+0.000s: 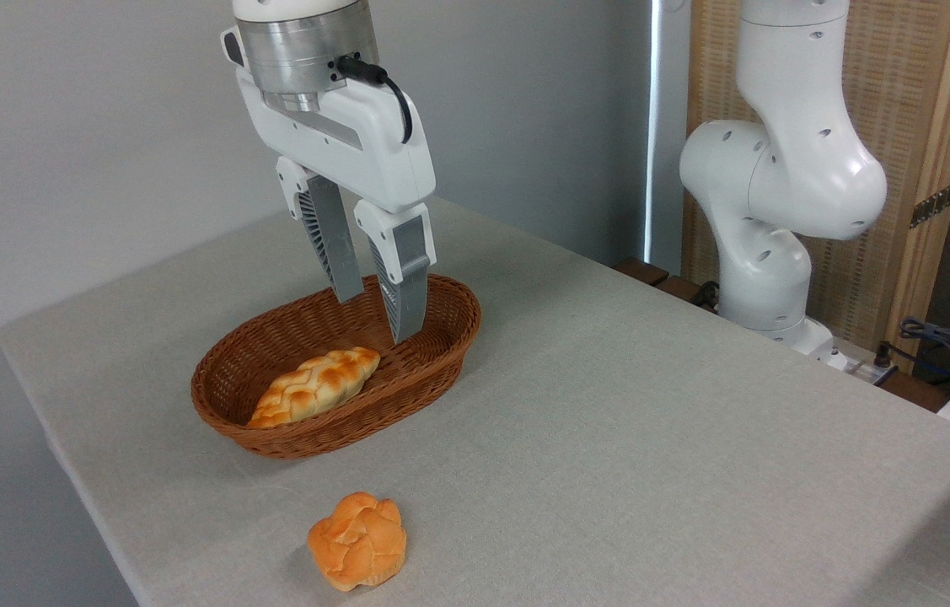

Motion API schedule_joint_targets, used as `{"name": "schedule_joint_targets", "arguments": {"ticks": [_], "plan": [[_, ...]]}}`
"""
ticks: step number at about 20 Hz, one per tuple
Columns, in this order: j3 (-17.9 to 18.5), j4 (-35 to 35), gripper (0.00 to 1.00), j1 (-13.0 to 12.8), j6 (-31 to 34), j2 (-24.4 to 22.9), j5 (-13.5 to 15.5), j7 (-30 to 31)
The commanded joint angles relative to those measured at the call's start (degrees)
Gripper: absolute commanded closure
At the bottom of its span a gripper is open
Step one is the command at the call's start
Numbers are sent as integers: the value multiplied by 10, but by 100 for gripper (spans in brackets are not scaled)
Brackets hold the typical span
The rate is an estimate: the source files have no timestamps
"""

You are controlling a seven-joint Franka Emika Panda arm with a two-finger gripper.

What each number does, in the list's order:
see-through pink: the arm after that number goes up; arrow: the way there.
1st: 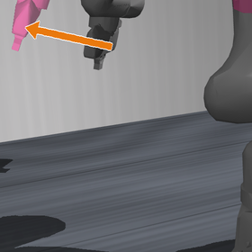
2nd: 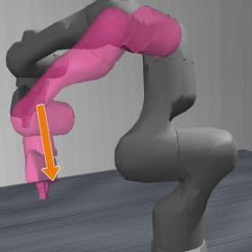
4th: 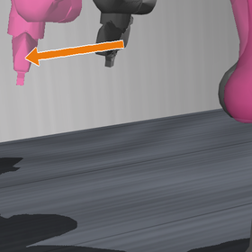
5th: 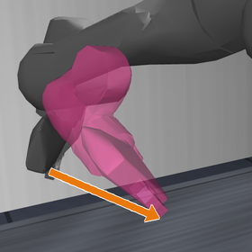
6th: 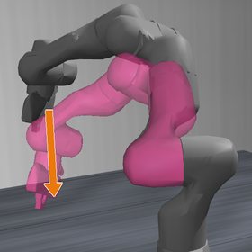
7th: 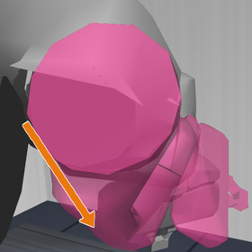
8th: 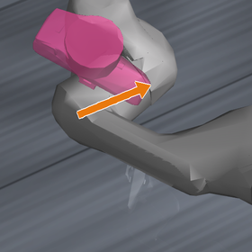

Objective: Put bread into the basket

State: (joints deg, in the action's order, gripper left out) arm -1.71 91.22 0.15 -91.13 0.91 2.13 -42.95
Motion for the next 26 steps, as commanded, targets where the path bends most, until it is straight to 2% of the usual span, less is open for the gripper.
{"name": "schedule_joint_targets", "arguments": {"ticks": [1,12,15,19,26], "plan": [[8,3,0,-6,-13,-2,-6,-17],[8,3,0,-5,-13,-1,-6,-18],[9,17,0,-4,-30,-6,-6,-18],[9,65,0,-3,-97,-18,-7,-17],[21,163,0,5,-274,-30,-6,-15]]}}
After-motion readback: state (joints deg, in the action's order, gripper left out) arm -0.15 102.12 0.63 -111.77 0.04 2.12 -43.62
